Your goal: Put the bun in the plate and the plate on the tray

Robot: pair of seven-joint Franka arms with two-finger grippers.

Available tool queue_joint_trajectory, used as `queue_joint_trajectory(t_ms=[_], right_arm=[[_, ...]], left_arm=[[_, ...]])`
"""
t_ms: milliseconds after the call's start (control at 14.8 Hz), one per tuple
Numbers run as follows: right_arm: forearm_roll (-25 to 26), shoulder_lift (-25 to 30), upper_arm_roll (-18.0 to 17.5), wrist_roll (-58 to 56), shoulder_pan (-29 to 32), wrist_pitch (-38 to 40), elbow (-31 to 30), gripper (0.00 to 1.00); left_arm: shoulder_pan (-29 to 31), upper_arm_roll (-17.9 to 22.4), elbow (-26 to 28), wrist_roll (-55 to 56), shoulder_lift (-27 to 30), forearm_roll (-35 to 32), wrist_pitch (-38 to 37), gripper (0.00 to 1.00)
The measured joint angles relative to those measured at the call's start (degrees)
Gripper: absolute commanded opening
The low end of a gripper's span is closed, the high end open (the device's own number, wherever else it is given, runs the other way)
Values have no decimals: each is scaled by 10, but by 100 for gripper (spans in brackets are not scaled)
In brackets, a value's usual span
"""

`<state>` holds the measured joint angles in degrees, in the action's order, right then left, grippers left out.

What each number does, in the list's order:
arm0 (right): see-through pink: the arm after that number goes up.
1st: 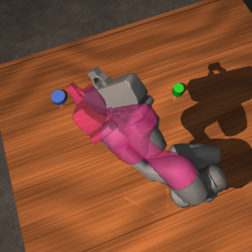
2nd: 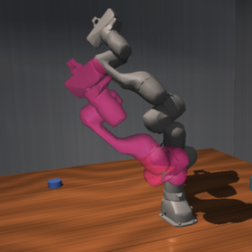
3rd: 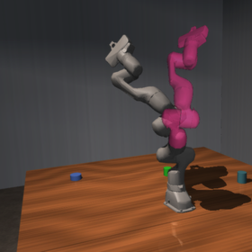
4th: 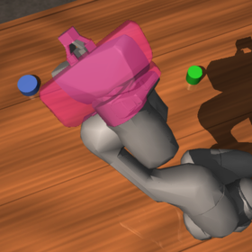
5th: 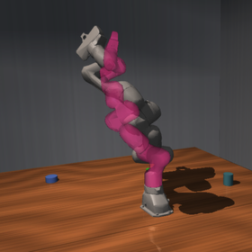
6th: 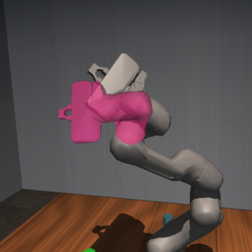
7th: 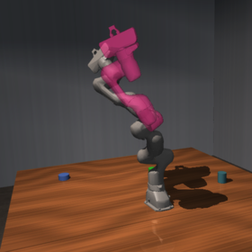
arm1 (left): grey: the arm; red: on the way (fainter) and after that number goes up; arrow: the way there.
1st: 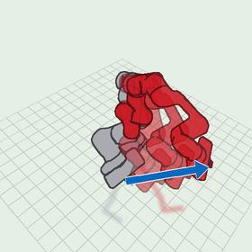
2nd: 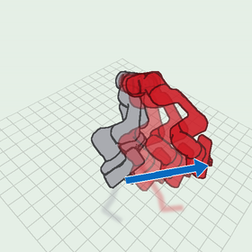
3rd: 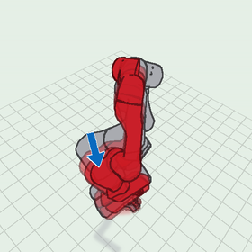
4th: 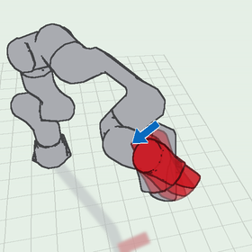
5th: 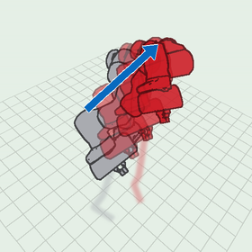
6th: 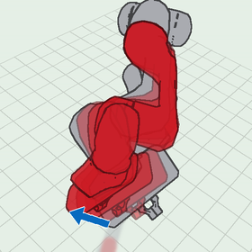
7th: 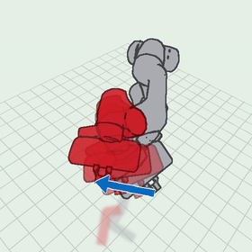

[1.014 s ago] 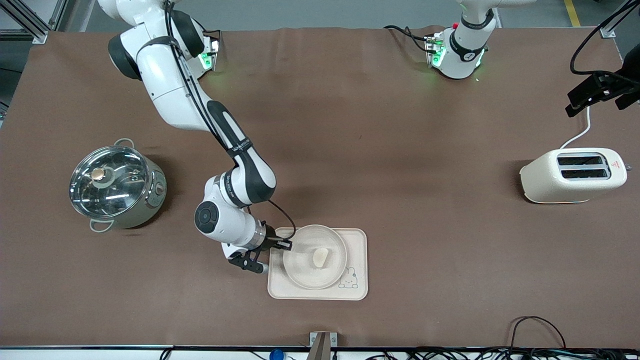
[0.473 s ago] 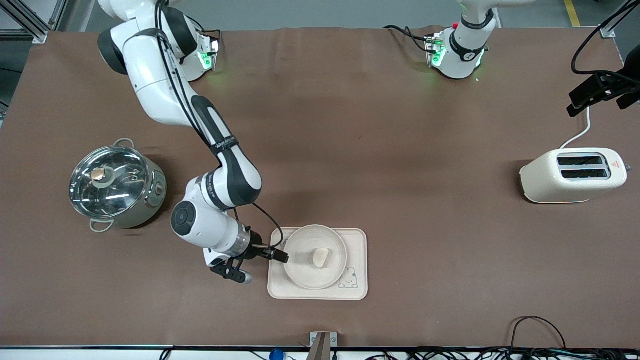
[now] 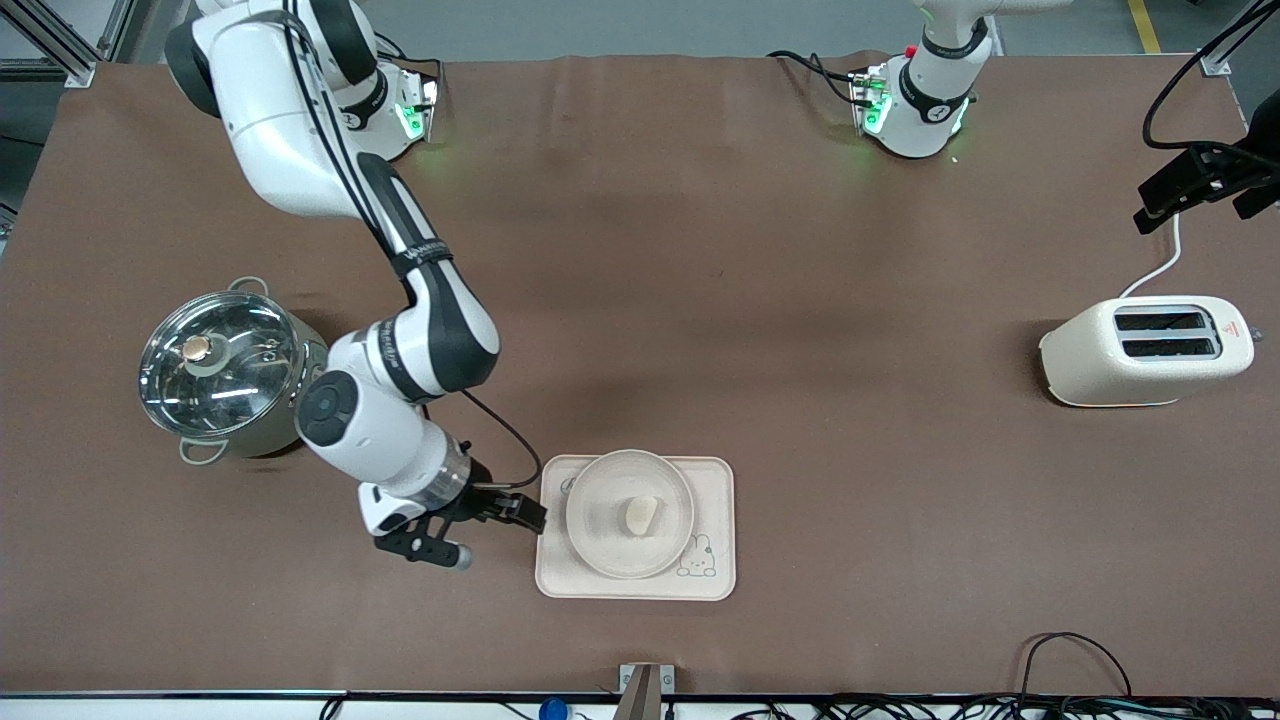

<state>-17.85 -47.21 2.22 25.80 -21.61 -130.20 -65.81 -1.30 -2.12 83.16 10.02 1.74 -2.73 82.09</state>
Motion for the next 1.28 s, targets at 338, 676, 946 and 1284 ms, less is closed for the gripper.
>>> queue_joint_trajectory(t_ms=[338, 676, 946, 1284], right_arm=[[0, 168, 2, -85, 58, 37, -165, 100], [26, 324, 2, -118, 78, 89, -316, 100], [111, 399, 3, -121, 95, 206, -321, 100], [151, 444, 3, -131, 125, 338, -269, 100]], left_arm=[[-1, 0, 0, 0, 0, 0, 0, 100], [-1, 0, 0, 0, 0, 0, 0, 100], [-1, 0, 0, -1, 1, 0, -1, 100], [0, 4, 0, -24, 1, 0, -2, 100]])
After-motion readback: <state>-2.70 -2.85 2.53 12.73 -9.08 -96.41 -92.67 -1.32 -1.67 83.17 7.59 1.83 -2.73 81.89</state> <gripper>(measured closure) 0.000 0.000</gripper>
